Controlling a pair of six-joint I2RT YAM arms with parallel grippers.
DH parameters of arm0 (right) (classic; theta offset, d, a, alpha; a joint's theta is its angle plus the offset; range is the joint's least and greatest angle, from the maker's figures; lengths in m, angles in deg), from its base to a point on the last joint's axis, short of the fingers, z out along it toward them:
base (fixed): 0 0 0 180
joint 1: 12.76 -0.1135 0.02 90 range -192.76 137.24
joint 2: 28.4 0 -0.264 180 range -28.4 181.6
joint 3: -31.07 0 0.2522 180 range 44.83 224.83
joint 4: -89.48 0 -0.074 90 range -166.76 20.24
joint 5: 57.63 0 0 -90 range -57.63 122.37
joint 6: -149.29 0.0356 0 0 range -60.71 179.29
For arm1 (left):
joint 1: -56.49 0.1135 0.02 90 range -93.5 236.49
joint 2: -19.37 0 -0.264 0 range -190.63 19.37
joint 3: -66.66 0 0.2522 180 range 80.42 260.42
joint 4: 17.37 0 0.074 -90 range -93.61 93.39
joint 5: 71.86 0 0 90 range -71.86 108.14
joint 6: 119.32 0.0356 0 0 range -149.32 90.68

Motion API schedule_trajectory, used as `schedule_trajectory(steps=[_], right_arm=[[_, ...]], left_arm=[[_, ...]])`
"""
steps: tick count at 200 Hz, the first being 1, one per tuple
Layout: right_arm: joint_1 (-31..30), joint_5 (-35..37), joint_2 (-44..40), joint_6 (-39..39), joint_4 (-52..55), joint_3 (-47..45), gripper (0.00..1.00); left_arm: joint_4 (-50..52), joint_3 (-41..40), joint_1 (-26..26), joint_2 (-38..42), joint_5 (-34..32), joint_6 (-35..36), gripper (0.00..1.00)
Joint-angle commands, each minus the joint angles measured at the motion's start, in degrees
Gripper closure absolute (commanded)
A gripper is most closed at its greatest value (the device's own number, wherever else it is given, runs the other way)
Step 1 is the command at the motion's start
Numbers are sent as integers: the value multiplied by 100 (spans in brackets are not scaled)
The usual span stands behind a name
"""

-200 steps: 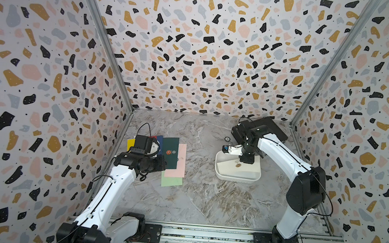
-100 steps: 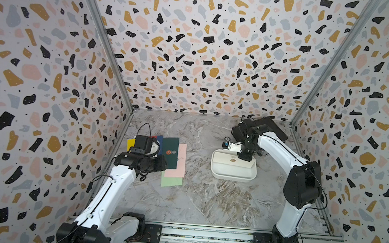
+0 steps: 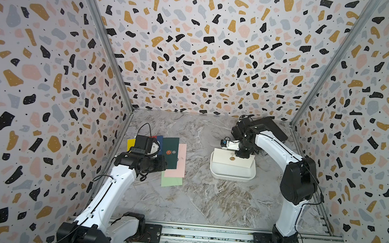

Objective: Put the sealed envelopes into the storage box
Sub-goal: Place the envelope in the storage box.

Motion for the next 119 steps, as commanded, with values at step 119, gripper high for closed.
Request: schedule_trajectory(steps=[119], right_arm=[[-337,-1525,-1958,7379,-3335,-1522,56]], left_arm=[[-744,321,-134,-1092,-192,-957,54]])
